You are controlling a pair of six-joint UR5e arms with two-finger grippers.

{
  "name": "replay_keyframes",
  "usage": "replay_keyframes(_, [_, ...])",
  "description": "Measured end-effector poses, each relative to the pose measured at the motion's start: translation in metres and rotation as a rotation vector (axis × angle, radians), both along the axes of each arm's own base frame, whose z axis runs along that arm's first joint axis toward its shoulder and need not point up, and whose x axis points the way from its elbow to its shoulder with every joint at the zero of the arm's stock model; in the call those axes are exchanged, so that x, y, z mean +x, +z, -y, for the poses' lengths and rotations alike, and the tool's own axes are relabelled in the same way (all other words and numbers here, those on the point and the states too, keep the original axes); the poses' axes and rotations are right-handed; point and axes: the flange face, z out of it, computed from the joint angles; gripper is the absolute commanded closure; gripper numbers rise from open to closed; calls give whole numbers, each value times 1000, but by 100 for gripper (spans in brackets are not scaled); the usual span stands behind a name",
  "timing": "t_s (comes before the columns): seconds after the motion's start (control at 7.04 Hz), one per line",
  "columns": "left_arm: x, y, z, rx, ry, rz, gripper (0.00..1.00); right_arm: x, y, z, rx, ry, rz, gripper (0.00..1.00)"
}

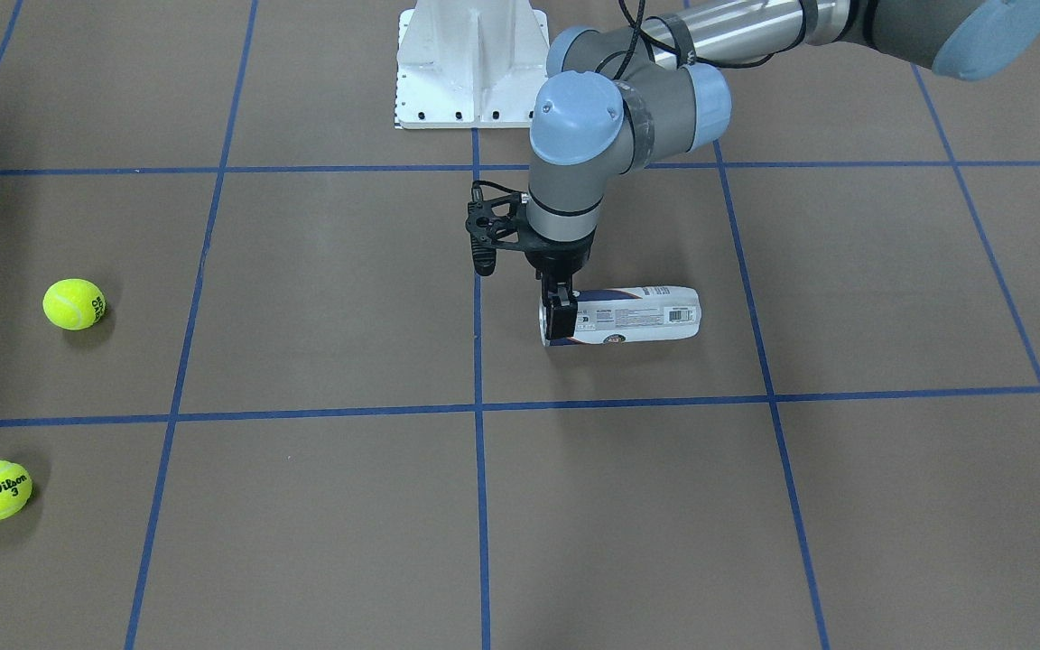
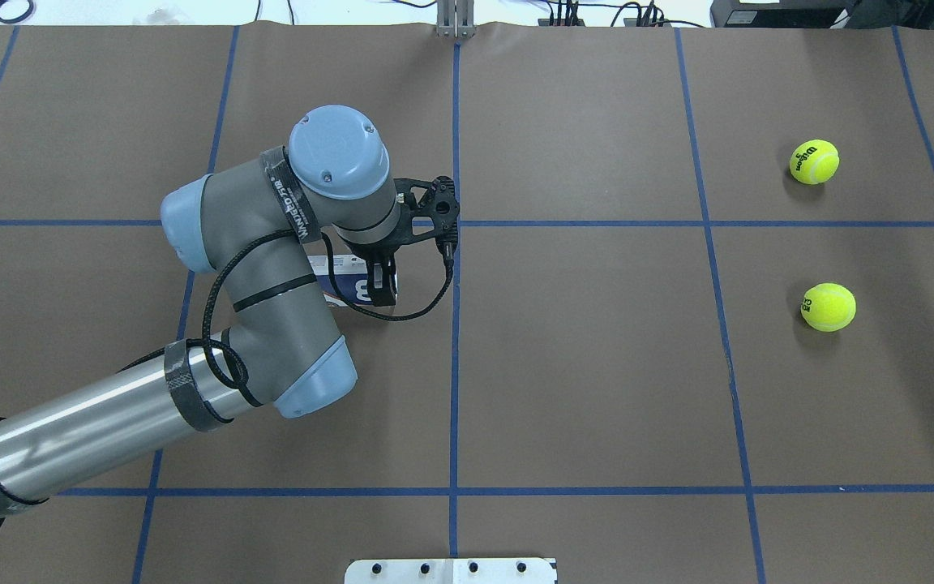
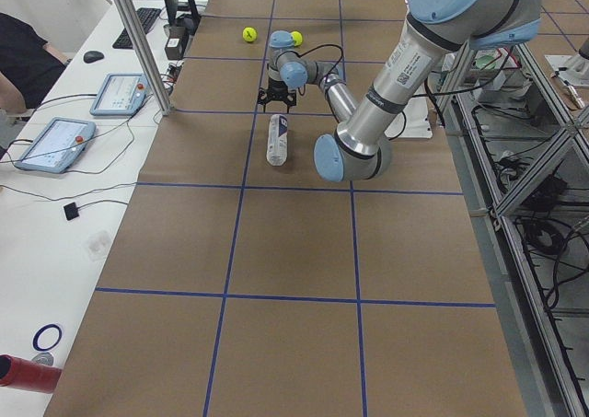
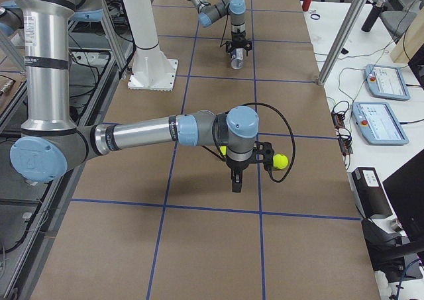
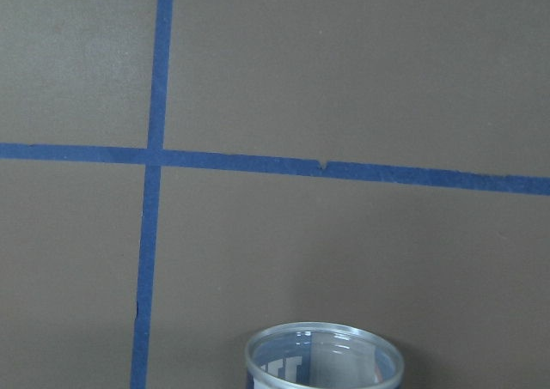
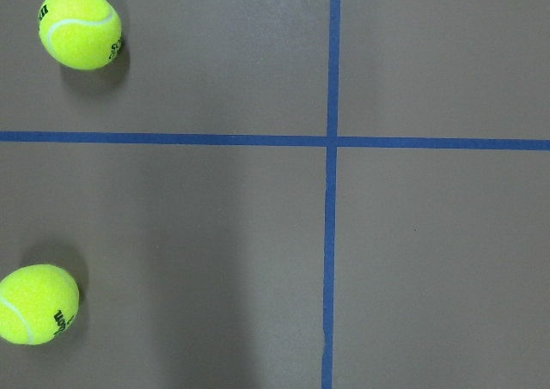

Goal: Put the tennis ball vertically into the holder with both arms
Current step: 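Close the left gripper around the can's open end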

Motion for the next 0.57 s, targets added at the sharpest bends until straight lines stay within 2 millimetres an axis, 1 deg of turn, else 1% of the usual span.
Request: replay_keyframes(0.57, [19,8,-11,14,2,22,0,0,2,0,-4,-1,0,0])
